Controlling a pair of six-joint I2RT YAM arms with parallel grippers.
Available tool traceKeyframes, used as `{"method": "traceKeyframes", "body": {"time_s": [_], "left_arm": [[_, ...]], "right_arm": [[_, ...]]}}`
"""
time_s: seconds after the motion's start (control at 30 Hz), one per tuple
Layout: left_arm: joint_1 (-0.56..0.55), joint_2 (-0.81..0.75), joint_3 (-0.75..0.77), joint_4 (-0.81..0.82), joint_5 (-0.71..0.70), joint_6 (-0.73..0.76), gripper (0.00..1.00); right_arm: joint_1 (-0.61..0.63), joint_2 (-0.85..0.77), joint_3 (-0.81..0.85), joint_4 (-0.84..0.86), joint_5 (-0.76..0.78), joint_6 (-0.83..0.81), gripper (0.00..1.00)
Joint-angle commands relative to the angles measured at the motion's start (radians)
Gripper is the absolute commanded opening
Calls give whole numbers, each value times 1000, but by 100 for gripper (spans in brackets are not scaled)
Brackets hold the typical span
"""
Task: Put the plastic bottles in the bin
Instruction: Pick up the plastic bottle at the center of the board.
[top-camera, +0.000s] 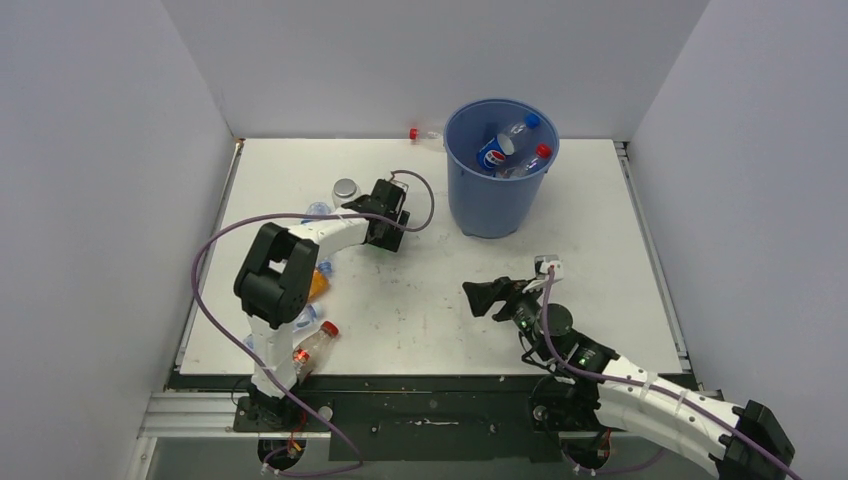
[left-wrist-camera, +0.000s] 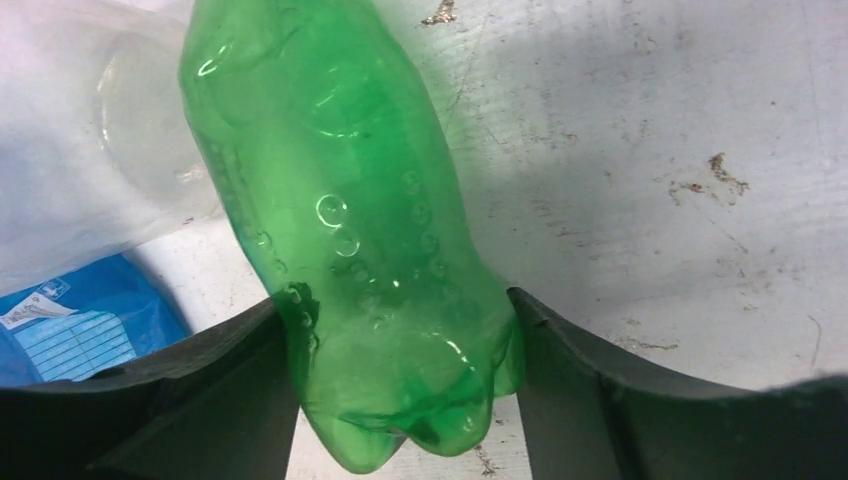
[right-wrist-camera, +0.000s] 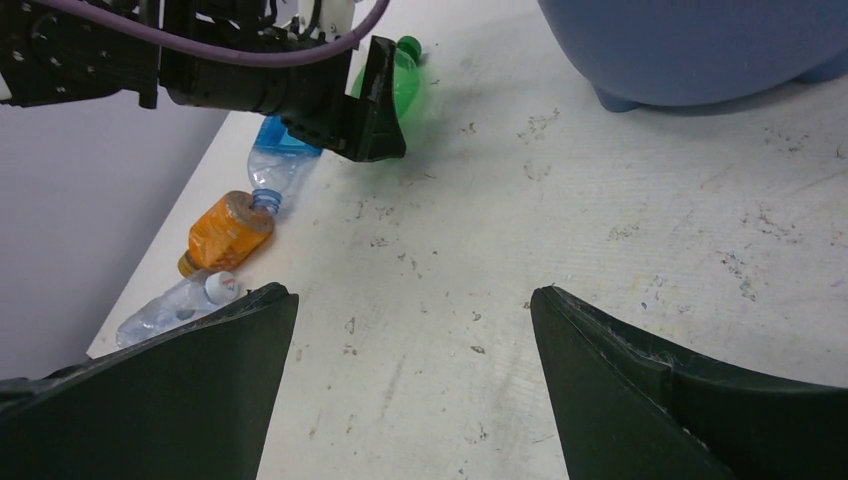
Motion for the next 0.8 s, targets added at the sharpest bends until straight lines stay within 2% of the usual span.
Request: {"method": "traceKeyframes", "body": {"time_s": [0.0, 0.13, 0.2, 0.33, 0.43, 0.53, 0.77], "left_arm": [[1, -43, -25, 54, 53, -33, 61], [-1, -57, -44, 71, 72, -51, 47], [-4, -77, -63, 80, 73, -64, 37], [-48, -170, -117, 100, 59, -104, 23], [-89, -303, -159, 115, 40, -133, 17], [-87, -492, -194, 113, 99, -163, 14], [-54, -965, -361, 300, 371, -73, 3]], "right_arm": [[9, -36, 53, -26, -16, -2, 90], [9, -59, 47, -50, -10, 9, 90], [11, -73, 37, -57, -10, 18, 90], [11, -103, 38, -80, -5, 22, 90], [11, -116, 80, -130, -5, 9, 90], [9, -123, 173, -216, -19, -50, 90], [2, -110, 360, -282, -194, -159, 90]]}}
